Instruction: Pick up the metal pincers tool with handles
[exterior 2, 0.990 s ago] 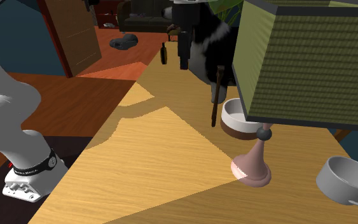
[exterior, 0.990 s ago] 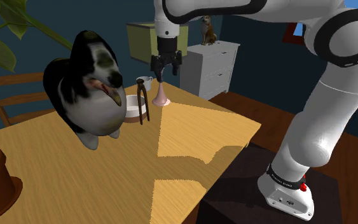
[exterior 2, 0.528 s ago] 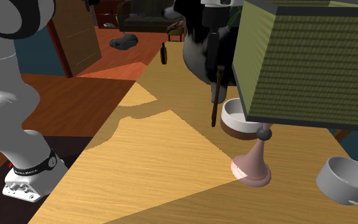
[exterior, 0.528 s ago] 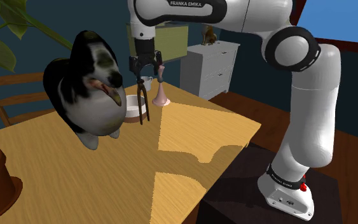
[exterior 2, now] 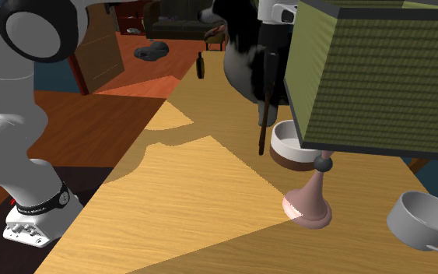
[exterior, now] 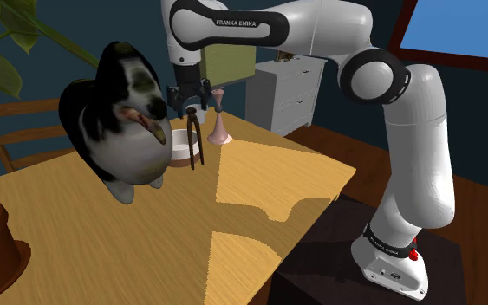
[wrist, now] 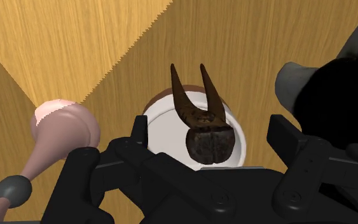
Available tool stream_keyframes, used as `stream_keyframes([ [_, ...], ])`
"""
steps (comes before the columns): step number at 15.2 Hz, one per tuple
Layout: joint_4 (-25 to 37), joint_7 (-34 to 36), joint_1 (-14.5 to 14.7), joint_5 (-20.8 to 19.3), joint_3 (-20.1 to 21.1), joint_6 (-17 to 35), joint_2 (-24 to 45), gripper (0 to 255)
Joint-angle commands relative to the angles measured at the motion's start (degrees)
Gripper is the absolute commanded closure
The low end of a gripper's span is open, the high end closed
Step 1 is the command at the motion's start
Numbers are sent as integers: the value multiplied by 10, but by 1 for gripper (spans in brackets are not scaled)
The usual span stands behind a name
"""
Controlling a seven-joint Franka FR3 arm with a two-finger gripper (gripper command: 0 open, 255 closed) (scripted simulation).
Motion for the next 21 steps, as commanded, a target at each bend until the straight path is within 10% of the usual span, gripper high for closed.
stream_keyframes([
  [1, -23, 1, -2, 1, 0, 18, -5, 0],
  [3, -30, 1, -2, 1, 0, 24, -6, 0],
  [4, -30, 0, -3, 1, 0, 24, -7, 255],
  [21, 83, -1, 8, -5, -1, -58, 25, 255],
])
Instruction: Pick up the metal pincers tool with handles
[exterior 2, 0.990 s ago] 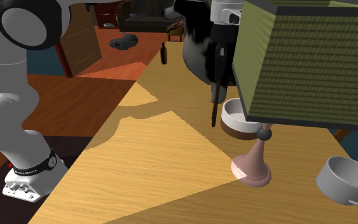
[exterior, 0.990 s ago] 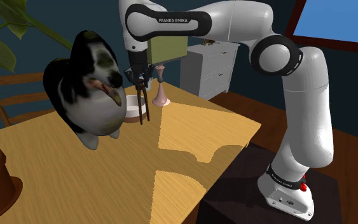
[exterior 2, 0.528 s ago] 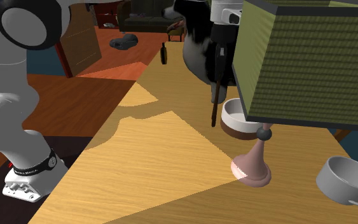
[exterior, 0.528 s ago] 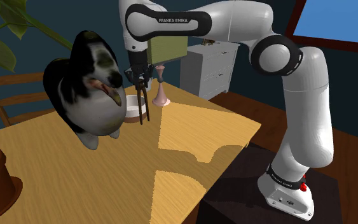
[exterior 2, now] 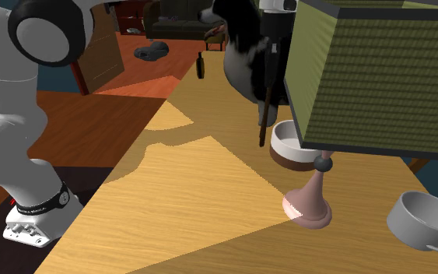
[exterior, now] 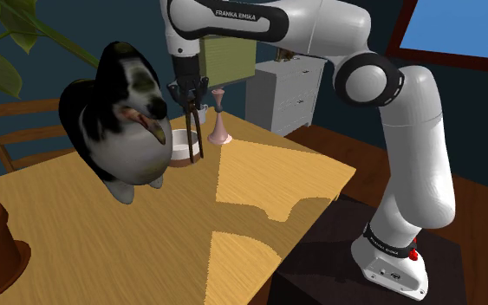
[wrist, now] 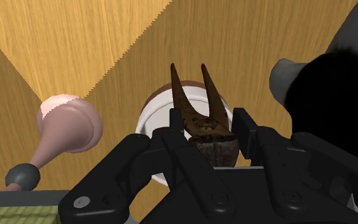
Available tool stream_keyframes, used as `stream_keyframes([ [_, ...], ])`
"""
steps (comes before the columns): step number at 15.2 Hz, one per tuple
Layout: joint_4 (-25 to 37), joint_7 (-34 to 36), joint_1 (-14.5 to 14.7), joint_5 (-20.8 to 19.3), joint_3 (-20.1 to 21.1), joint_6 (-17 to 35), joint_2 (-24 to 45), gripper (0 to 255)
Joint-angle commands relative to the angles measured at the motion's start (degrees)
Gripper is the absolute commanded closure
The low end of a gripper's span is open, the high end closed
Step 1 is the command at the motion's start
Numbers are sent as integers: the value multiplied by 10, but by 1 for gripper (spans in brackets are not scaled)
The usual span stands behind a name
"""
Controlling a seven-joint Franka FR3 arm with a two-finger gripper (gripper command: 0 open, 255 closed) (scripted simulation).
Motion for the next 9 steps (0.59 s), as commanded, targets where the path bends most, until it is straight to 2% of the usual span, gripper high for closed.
stream_keyframes([
  [1, 35, -1, 4, -2, 0, -25, 11, 255],
  [5, 126, -3, 14, -8, -2, -80, 46, 255],
  [7, 198, -6, 24, -14, -5, -120, 78, 255],
  [9, 207, -6, 25, -14, -5, -124, 82, 255],
])
